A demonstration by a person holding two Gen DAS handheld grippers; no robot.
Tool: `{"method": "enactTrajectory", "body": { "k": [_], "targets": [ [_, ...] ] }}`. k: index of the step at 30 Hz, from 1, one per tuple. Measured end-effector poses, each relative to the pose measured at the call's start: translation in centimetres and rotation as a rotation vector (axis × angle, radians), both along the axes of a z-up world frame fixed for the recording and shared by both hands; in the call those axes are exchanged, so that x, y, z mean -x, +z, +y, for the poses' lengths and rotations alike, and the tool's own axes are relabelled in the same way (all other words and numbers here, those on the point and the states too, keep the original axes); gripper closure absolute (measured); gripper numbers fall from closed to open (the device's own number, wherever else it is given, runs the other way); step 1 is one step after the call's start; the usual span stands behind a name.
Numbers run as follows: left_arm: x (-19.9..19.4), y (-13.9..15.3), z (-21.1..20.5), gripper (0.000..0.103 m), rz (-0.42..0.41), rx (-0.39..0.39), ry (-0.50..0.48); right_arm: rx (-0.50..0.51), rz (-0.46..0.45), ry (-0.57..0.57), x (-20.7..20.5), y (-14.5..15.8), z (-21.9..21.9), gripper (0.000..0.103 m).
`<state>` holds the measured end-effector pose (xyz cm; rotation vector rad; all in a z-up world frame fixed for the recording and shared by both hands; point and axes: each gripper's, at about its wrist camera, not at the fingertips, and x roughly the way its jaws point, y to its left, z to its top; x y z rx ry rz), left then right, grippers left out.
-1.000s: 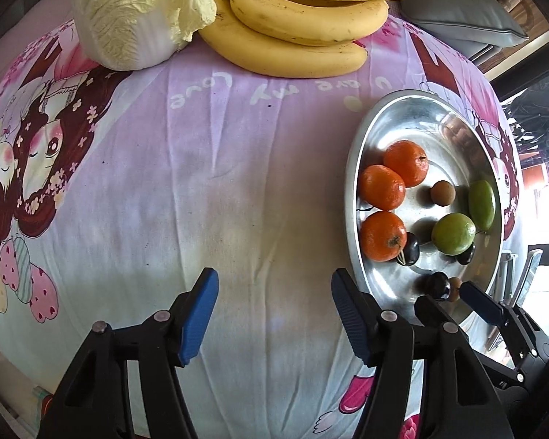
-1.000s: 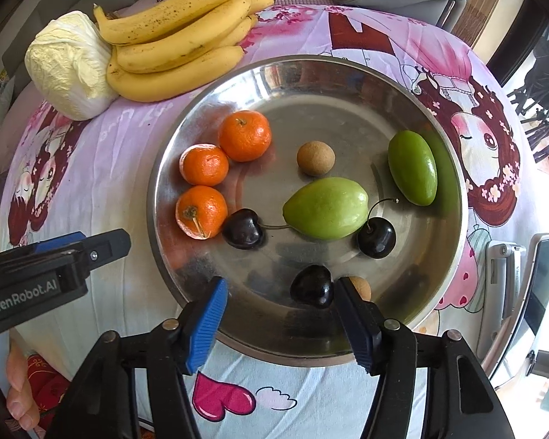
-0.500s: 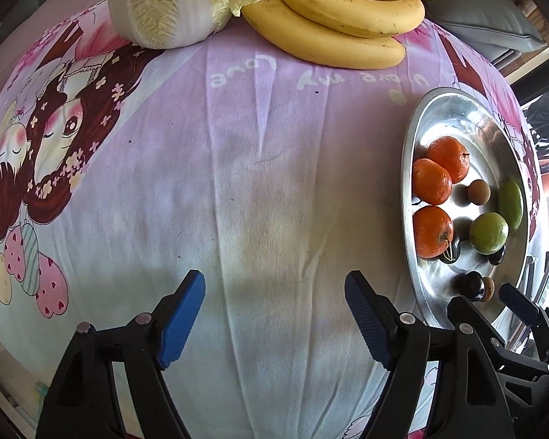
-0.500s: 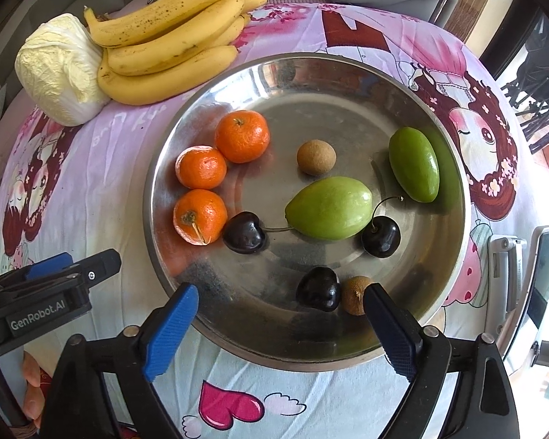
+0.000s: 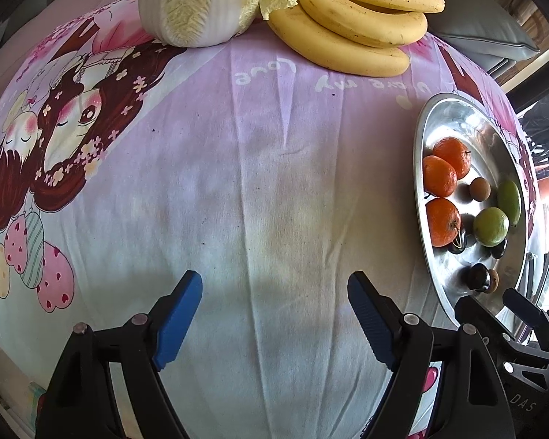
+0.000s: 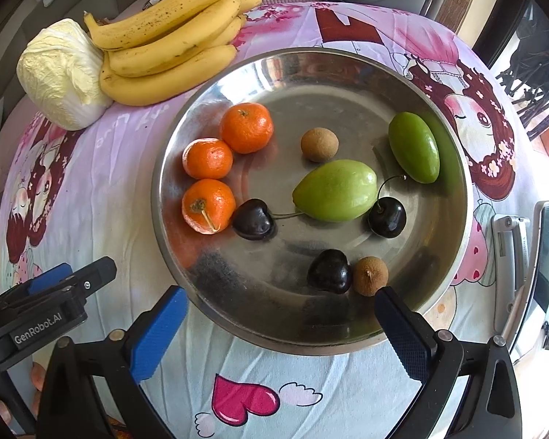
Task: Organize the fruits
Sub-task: 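Withdraw both open grippers away from the bowl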
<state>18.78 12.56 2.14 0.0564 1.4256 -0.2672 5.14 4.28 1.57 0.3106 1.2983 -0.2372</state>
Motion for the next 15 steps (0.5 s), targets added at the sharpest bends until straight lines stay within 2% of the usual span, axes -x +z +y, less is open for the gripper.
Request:
{"method": "enactTrajectory", "body": {
  "k": [9,15],
  "targets": [
    [3.5,0.6,4.3,0.021,-0.060,-0.048,0.030,0.032,-0.047,0.009,2.0,0.8,2.6,0.000],
    [6.0,0.0,7.7,0.021,-0.051,-0.079,0.051,0.032,-0.076,0.005,2.3,1.3,3.3,0.000]
  ]
}}
